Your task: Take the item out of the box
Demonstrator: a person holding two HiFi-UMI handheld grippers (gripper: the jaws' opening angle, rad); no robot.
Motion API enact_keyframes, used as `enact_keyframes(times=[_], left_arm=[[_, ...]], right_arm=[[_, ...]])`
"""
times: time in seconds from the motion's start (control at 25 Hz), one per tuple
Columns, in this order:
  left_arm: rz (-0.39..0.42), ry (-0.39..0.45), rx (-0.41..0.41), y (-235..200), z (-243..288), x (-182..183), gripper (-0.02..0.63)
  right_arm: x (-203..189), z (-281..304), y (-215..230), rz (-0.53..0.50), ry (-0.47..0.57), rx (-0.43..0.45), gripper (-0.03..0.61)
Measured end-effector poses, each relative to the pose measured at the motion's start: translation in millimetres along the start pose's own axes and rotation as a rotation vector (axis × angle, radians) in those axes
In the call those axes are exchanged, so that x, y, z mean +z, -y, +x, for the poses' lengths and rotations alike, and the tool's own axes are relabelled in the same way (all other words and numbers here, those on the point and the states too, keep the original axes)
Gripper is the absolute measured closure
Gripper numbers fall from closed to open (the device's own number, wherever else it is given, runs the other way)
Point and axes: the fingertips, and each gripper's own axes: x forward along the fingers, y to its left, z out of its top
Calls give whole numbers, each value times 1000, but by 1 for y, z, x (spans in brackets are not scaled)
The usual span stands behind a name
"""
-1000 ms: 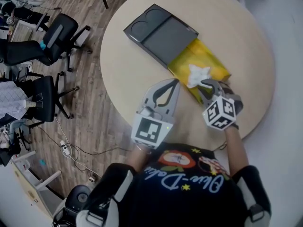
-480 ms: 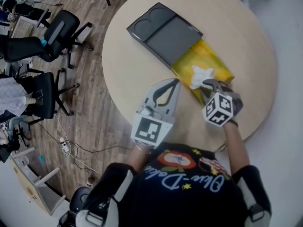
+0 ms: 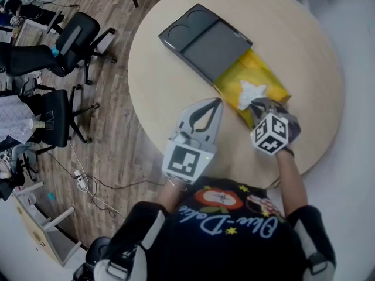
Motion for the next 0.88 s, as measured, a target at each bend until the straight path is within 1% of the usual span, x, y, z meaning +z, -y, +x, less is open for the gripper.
enact_keyframes(times=[0.2, 0.32, 0.48, 0.68, 0.88], left_arm=[[5, 5, 1, 0, -4, 2, 626], [5, 7, 5, 0, -5, 4, 626], [15, 10, 6, 2, -6, 4, 626], [43, 19, 1, 8, -9, 12, 626], [59, 28, -1, 14, -12, 16, 626]], right_arm=[[2, -3, 2, 39, 21, -19, 572], [7, -9, 8, 80, 61, -46, 575], [19, -24, 18, 180, 159, -92, 575], [37, -63, 32, 295, 283, -146, 575], [47, -94, 39, 371, 396, -203, 575]])
